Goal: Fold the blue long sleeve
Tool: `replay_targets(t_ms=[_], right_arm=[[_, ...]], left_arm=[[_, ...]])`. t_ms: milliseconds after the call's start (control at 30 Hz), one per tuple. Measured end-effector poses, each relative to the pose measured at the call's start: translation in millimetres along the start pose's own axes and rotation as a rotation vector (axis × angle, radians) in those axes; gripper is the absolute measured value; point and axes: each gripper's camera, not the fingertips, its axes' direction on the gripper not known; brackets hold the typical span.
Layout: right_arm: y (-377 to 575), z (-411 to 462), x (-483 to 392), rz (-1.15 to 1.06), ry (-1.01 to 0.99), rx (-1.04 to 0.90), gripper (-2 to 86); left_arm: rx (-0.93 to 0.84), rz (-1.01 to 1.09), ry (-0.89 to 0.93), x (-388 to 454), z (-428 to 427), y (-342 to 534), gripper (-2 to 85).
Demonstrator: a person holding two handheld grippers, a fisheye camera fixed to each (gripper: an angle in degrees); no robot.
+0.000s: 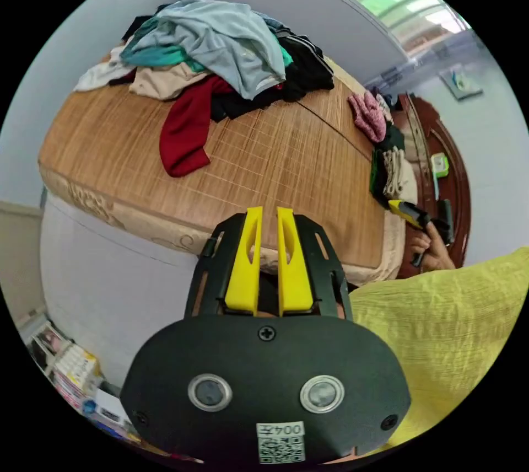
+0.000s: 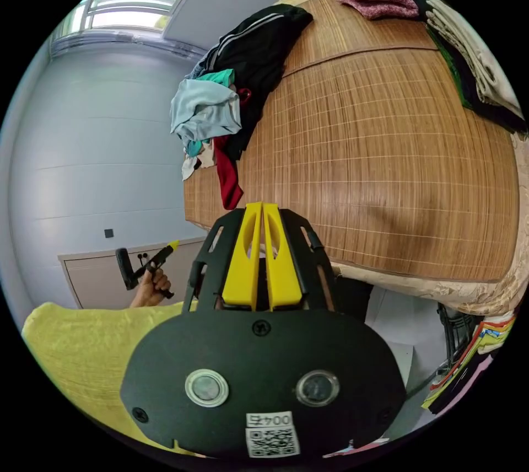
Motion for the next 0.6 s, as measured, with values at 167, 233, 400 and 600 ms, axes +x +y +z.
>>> replay_targets(t_ms=[167,233,400,600], right_arm=[[27,12,11,0.053,-0.02,0.065,-0.8],[45,17,16,0.107,-0.045,0.129,-0.8],[119,48,11,0.358,-0.076,0.363,-0.7],[197,121,-21,0.587,-0.108,0.511,-0.7]], left_arm=[[-0.024,0.229,-0.149,17,11,-103,6.6],[-0.01,0.353,-0.224,21,19,-170,8.8],[0.0,0.589,-0.465,32,50,-308,13.0],[0.035,0.848,-0.775,51,104,-418,13.9]])
